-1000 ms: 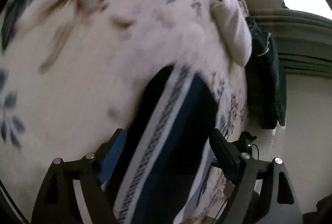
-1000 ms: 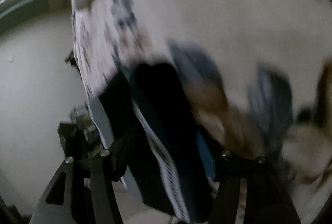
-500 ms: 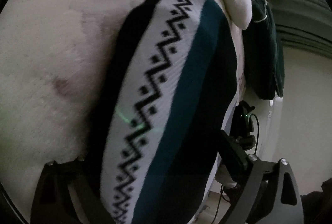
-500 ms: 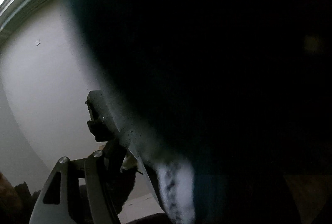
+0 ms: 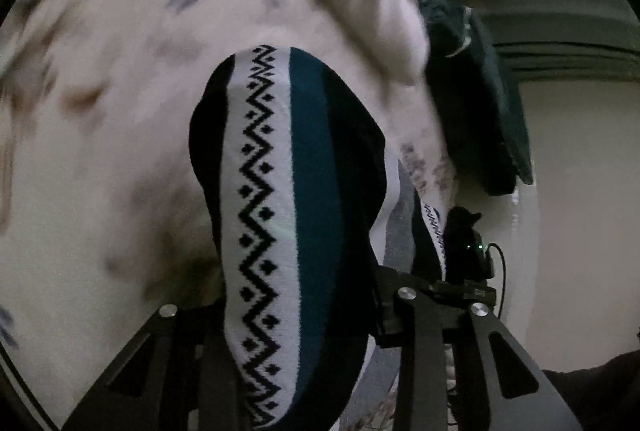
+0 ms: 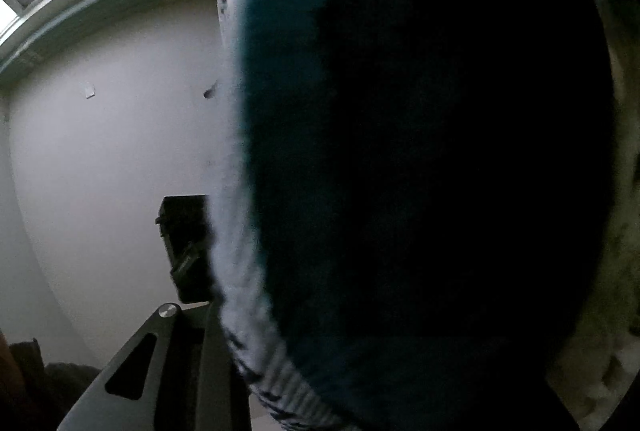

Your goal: Fold small clothes

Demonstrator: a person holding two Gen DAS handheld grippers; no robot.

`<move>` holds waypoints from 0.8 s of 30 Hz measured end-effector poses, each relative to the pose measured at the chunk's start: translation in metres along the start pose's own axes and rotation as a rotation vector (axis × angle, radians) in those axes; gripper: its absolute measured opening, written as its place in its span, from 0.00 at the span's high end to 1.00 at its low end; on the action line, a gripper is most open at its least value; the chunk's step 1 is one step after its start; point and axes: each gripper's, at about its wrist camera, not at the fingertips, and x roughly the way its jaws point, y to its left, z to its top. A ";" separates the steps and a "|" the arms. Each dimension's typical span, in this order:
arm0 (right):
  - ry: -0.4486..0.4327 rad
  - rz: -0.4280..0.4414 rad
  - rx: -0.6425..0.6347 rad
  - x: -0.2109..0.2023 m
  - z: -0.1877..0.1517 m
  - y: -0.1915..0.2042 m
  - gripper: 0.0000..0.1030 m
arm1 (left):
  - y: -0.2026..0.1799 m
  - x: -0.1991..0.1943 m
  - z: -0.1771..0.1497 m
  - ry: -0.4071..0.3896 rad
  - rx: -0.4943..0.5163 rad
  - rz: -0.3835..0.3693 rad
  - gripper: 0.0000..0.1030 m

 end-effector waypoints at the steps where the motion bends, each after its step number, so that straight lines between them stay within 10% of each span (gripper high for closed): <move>1: -0.018 -0.002 -0.006 -0.004 0.003 0.008 0.69 | -0.009 -0.001 0.012 -0.002 0.014 0.001 0.71; 7: -0.143 0.005 -0.046 -0.040 0.061 0.078 0.70 | -0.074 0.018 0.121 -0.041 0.114 -0.028 0.71; 17: -0.285 -0.078 -0.159 -0.080 0.274 0.165 0.70 | -0.110 0.104 0.337 -0.079 0.225 -0.051 0.71; 24: -0.281 -0.178 -0.125 -0.060 0.353 0.162 0.70 | -0.073 0.139 0.385 -0.003 0.162 0.000 0.67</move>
